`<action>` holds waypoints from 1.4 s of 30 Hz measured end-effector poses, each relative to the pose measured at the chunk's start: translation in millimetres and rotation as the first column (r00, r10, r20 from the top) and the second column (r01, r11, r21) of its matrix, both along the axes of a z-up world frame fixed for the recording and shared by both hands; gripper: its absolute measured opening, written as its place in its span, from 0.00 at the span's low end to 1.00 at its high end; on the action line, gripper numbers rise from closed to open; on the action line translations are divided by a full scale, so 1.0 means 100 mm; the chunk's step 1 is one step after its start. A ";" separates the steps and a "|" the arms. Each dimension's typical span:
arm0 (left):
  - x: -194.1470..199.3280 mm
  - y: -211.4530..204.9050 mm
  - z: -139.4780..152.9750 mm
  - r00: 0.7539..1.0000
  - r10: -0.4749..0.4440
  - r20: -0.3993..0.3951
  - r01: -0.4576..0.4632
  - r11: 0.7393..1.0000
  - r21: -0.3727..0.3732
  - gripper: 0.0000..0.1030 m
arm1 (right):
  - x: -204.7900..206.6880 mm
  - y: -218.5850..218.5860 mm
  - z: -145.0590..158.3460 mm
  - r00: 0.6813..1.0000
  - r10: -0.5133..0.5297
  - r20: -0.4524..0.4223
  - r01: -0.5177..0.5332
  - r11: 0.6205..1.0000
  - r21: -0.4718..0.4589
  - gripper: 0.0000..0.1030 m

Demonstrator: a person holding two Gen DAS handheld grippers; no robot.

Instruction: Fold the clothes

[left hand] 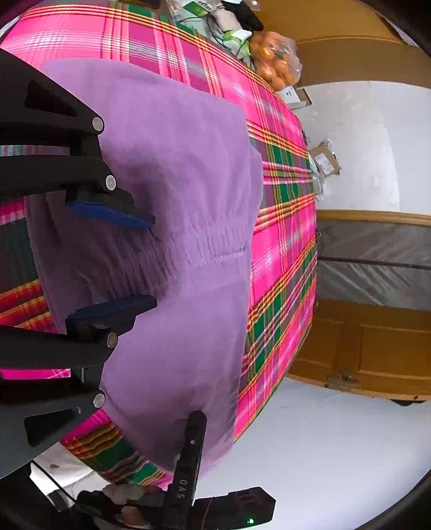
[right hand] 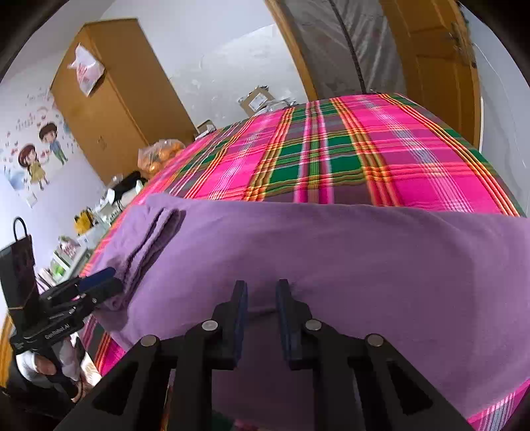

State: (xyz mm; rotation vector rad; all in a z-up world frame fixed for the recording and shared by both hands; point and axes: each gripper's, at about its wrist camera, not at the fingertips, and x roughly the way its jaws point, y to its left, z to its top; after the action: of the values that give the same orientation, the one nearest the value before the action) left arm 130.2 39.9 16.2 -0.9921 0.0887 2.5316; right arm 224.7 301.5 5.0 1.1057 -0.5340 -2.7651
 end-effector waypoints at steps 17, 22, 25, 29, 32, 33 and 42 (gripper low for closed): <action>-0.30 0.11 -0.05 0.999 0.045 0.015 -0.044 0.999 -0.022 0.44 | -0.01 0.94 0.14 0.931 -0.362 0.036 0.363 0.932 -0.017 0.21; -0.31 0.14 -0.07 0.998 0.061 0.016 -0.060 0.997 -0.037 0.46 | -0.21 0.86 0.05 0.943 -0.324 0.079 0.324 0.946 0.012 0.21; -0.32 0.16 -0.06 0.997 0.069 0.022 -0.068 0.996 -0.051 0.47 | -0.20 0.87 0.06 0.943 -0.324 0.074 0.324 0.946 0.002 0.21; -0.32 0.21 0.01 0.996 0.091 0.009 -0.090 0.993 -0.080 0.47 | -0.13 0.86 0.08 0.945 -0.324 0.049 0.325 0.946 0.003 0.21; -0.34 0.23 0.05 0.995 0.104 0.001 -0.103 0.991 -0.088 0.47 | -0.08 0.85 0.08 0.947 -0.318 0.046 0.318 0.948 -0.001 0.21; -0.34 0.23 0.06 0.994 0.109 0.002 -0.109 0.990 -0.091 0.47 | -0.07 0.85 0.08 0.947 -0.318 0.046 0.318 0.948 -0.001 0.21; -0.36 0.23 0.12 0.989 0.149 0.004 -0.148 0.983 -0.106 0.47 | 0.06 0.85 0.06 0.948 -0.314 0.051 0.315 0.949 -0.011 0.21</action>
State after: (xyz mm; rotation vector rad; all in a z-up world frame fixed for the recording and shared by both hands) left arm 94.4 63.4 28.0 -1.0910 0.1511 2.6802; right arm 230.8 386.5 11.3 1.1782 -0.8065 -2.9965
